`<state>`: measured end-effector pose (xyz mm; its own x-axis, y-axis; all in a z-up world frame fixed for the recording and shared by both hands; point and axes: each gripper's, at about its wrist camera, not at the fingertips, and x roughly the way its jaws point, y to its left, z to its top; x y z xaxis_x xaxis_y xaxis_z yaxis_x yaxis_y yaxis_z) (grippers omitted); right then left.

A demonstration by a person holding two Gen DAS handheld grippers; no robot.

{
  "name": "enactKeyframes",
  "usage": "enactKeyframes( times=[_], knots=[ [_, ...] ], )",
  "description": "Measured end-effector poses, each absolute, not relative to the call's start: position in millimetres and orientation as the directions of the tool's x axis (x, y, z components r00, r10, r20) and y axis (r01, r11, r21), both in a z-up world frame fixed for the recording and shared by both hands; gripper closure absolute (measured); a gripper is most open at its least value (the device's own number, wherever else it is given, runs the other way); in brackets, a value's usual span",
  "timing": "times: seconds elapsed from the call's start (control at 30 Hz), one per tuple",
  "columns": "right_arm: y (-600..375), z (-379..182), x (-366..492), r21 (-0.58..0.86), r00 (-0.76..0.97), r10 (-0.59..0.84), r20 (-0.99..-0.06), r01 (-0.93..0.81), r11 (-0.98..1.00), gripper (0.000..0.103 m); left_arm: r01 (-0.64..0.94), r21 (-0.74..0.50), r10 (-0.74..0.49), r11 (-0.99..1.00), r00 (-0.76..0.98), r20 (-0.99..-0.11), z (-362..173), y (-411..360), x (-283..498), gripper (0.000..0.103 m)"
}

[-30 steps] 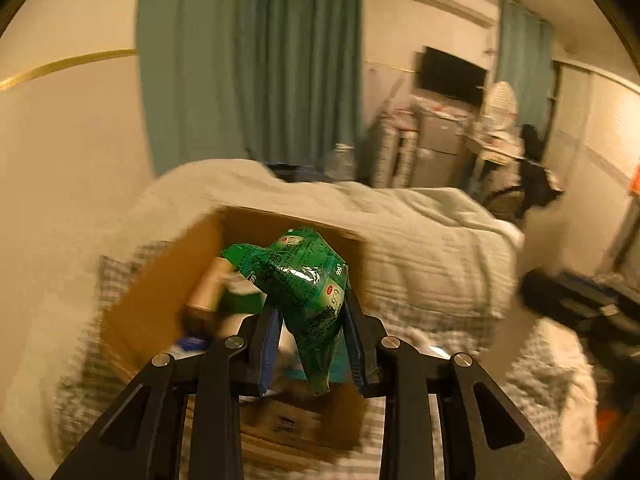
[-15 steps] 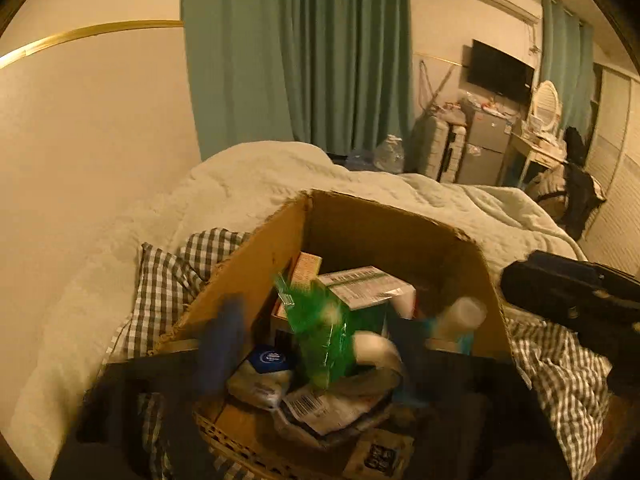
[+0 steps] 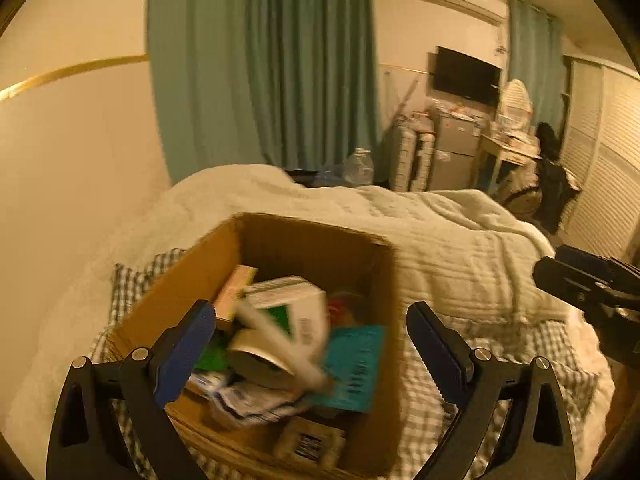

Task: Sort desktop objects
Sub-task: 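Carry the green bag and white nozzle into the cardboard box and open both tools, then grasp the dark bead bracelet with the left tool while the right grasps the white hair dryer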

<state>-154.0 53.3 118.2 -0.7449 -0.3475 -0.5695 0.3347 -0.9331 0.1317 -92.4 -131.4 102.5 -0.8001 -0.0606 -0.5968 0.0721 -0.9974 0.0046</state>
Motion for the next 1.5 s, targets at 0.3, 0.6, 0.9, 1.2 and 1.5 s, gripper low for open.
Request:
enactKeyframes(
  times=[0.3, 0.6, 0.9, 1.2, 1.5],
  knots=[
    [126, 123, -89, 0.012, -0.816, -0.178, -0.551, 0.205, -0.979, 0.039, -0.097, 0.042, 0.047, -0.994, -0.762, -0.645, 80, -27, -65, 0.0],
    [179, 61, -77, 0.013, -0.77, -0.108, -0.629, 0.128, -0.992, 0.039, -0.183, 0.123, 0.026, -0.975, -0.647, -0.762, -22, 38, -85, 0.009],
    [177, -43, -121, 0.083, -0.632, -0.152, -0.76, 0.137, -0.987, 0.039, -0.163, 0.113, -0.008, -0.98, -0.54, -0.842, -100, 25, -127, 0.03],
    [164, -116, -182, 0.134, -0.492, -0.174, -0.853, 0.115, -0.984, 0.039, -0.249, 0.075, 0.06, -0.965, -0.493, -0.868, -133, 38, -145, 0.036],
    [169, -140, -197, 0.176, -0.463, -0.197, -0.864, 0.09, -0.98, 0.039, -0.356, 0.02, 0.145, -0.934, -0.429, -0.891, -150, 63, -159, 0.035]
  ],
)
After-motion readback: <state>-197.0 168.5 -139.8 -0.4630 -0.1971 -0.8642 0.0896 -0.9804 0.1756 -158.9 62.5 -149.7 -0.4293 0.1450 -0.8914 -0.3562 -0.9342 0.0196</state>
